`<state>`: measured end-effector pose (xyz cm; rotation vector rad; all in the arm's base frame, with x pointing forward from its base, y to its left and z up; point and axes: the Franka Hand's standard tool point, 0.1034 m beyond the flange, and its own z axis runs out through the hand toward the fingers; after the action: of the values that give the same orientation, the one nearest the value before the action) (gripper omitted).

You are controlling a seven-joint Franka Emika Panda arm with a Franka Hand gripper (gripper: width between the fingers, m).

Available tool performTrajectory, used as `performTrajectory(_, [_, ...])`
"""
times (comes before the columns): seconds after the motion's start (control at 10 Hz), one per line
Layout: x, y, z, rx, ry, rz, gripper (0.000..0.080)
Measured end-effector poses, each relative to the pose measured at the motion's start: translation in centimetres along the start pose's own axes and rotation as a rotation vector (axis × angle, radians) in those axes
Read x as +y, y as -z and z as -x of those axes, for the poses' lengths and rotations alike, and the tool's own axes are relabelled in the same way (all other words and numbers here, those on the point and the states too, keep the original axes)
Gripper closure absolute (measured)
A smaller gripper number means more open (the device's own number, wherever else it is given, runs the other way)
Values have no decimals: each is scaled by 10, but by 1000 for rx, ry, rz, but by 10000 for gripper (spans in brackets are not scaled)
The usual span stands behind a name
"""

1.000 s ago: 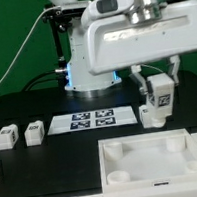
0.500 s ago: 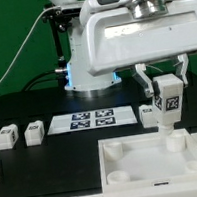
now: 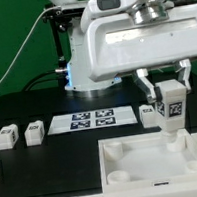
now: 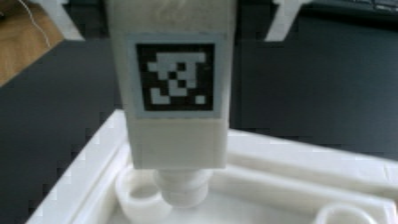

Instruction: Assemble one leg

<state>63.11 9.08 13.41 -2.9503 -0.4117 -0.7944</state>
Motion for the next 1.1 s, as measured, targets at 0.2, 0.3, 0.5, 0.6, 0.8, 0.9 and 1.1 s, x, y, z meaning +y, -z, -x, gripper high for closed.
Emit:
performTrajectory(0.2, [3, -10, -6, 5, -2, -1, 506])
performTrajectory(0.3, [3, -14, -4, 6, -3, -1, 506])
performTrajectory(0.5, [-16, -28, 6, 3, -37, -15, 506])
performTrajectory(0.6, [-22, -30, 7, -1, -29, -19, 506])
performTrajectory(0.8, [-21, -32, 9, -5, -29, -19, 506])
performTrajectory(0.9, [-22, -34, 11, -9, -28, -20, 506])
performTrajectory(1.1, [-23, -39, 17, -18, -29, -23, 506])
